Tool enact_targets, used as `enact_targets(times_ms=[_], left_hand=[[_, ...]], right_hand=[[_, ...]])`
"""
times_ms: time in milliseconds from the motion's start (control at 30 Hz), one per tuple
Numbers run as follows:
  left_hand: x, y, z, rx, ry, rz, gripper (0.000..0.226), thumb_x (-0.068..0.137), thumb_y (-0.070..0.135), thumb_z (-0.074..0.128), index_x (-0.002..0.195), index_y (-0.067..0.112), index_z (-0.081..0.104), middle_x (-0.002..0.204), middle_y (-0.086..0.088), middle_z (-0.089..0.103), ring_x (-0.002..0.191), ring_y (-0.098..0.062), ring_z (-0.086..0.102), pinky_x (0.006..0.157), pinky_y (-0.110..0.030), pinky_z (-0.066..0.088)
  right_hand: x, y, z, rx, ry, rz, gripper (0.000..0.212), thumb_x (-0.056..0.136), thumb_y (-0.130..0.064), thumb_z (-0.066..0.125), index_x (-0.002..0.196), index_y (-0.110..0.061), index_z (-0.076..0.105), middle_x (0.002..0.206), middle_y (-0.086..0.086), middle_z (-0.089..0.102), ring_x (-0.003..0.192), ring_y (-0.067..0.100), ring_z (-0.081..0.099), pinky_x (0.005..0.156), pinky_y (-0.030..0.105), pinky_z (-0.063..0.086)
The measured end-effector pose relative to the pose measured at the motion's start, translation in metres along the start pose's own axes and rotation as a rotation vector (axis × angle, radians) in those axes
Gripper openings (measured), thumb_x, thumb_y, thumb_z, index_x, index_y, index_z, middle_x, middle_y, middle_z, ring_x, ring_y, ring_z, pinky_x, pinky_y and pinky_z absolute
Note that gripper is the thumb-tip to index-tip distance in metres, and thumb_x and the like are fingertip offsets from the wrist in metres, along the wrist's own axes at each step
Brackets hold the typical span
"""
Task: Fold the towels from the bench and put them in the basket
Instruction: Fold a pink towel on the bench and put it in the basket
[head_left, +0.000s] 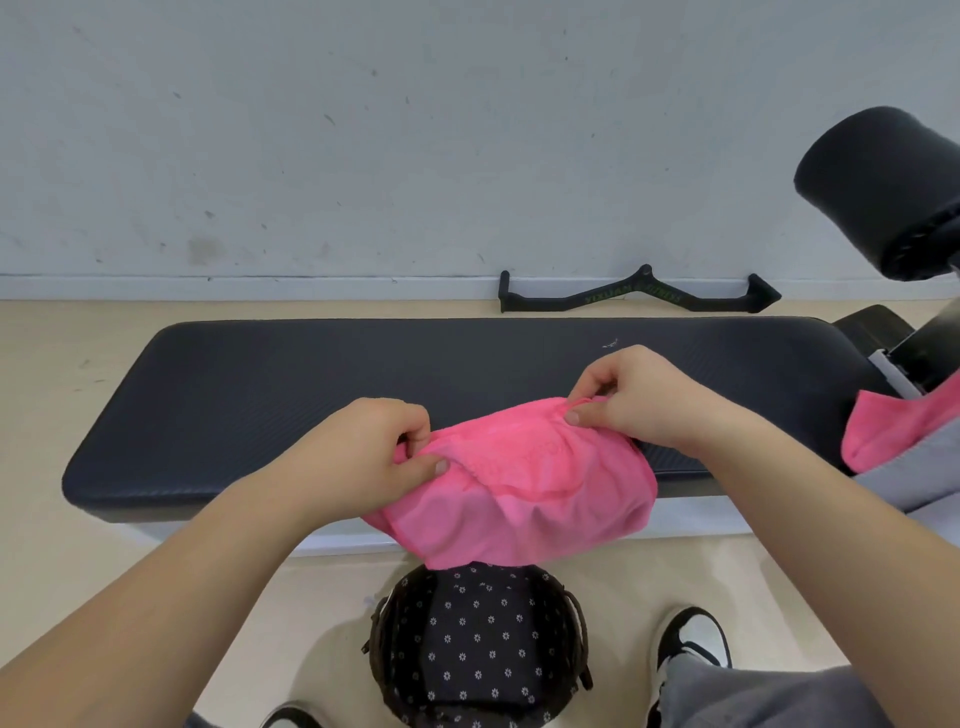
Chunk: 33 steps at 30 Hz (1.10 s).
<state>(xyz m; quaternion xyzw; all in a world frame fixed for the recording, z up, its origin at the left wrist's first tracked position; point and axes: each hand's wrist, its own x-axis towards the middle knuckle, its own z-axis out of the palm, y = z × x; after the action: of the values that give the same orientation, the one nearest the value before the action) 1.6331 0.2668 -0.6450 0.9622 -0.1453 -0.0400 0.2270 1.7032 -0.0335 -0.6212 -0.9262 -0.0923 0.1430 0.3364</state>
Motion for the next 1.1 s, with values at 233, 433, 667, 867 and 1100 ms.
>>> enact_targets(times_ms=[233, 433, 667, 867, 1100], left_hand=[[-0.012, 0.012, -0.005, -0.090, -0.017, 0.003, 0.019, 0.090, 0.034, 0.077, 0.078, 0.027, 0.064, 0.084, 0.010, 0.065, 0.083, -0.006, 0.060, 0.065, -0.014, 0.044], [-0.031, 0.037, -0.008, -0.075, 0.012, 0.063, 0.024, 0.087, 0.032, 0.081, 0.071, 0.025, 0.064, 0.075, 0.006, 0.064, 0.076, -0.009, 0.058, 0.062, -0.018, 0.048], [-0.046, 0.053, -0.023, 0.018, 0.005, 0.045, 0.023, 0.085, 0.035, 0.083, 0.070, 0.028, 0.066, 0.072, 0.009, 0.066, 0.070, -0.007, 0.058, 0.057, -0.019, 0.047], [-0.054, 0.053, -0.036, -0.073, 0.010, -0.035, 0.017, 0.084, 0.016, 0.082, 0.077, 0.028, 0.073, 0.076, 0.012, 0.074, 0.067, -0.007, 0.068, 0.062, -0.024, 0.057], [-0.049, 0.045, -0.039, -0.294, 0.206, -0.068, 0.013, 0.086, 0.019, 0.080, 0.079, 0.017, 0.070, 0.073, 0.000, 0.073, 0.060, -0.011, 0.062, 0.060, -0.023, 0.050]], right_hand=[[-0.051, 0.017, -0.023, 0.221, -0.091, 0.046, 0.008, 0.078, -0.009, 0.088, 0.082, -0.008, 0.081, 0.085, 0.007, 0.080, 0.081, 0.015, 0.074, 0.080, 0.030, 0.060], [-0.098, 0.036, -0.052, 0.322, 0.067, 0.017, 0.011, 0.078, 0.000, 0.086, 0.083, 0.003, 0.077, 0.088, 0.020, 0.078, 0.079, 0.020, 0.071, 0.084, 0.034, 0.060], [-0.119, 0.050, -0.059, 0.176, 0.204, -0.004, 0.010, 0.078, -0.003, 0.085, 0.074, -0.008, 0.078, 0.067, -0.004, 0.073, 0.061, 0.004, 0.062, 0.065, 0.022, 0.053], [-0.117, 0.052, -0.056, 0.118, 0.235, -0.023, 0.015, 0.078, -0.006, 0.086, 0.073, -0.012, 0.073, 0.063, -0.012, 0.070, 0.058, -0.001, 0.059, 0.064, 0.022, 0.052], [-0.101, 0.053, -0.052, 0.020, 0.266, -0.065, 0.015, 0.078, -0.007, 0.083, 0.077, -0.013, 0.070, 0.075, 0.006, 0.074, 0.064, 0.013, 0.062, 0.066, 0.032, 0.056]])
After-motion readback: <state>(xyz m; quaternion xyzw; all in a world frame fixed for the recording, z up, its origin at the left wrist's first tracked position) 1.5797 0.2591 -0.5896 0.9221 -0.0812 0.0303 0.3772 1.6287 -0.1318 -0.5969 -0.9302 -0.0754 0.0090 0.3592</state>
